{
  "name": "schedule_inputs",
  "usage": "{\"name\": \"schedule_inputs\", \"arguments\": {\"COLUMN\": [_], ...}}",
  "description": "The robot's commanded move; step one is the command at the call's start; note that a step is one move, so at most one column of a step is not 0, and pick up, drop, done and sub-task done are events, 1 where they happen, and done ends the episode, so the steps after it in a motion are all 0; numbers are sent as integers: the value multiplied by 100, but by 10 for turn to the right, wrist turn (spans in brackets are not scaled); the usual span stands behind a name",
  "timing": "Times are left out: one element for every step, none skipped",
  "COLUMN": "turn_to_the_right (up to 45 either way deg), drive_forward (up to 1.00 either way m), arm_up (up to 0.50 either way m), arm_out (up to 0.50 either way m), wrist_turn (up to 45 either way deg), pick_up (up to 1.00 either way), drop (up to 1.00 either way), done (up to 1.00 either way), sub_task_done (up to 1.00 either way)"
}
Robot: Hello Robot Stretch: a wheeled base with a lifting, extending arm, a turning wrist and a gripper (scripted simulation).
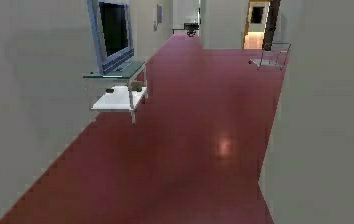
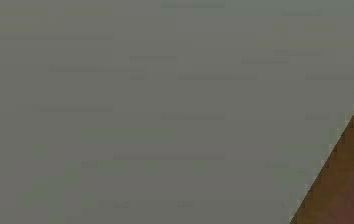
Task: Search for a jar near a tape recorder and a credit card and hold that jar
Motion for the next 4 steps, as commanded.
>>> {"name": "schedule_inputs", "arguments": {"turn_to_the_right": [30, 0, 0, 390], "drive_forward": [0, 100, 65, 0], "arm_up": [0, 0, 0, 0], "arm_out": [0, 0, 0, 0], "wrist_turn": [0, 0, 0, 0], "pick_up": [0, 0, 0, 0], "drop": [0, 0, 0, 0], "done": [0, 0, 0, 0], "sub_task_done": [0, 0, 0, 0]}}
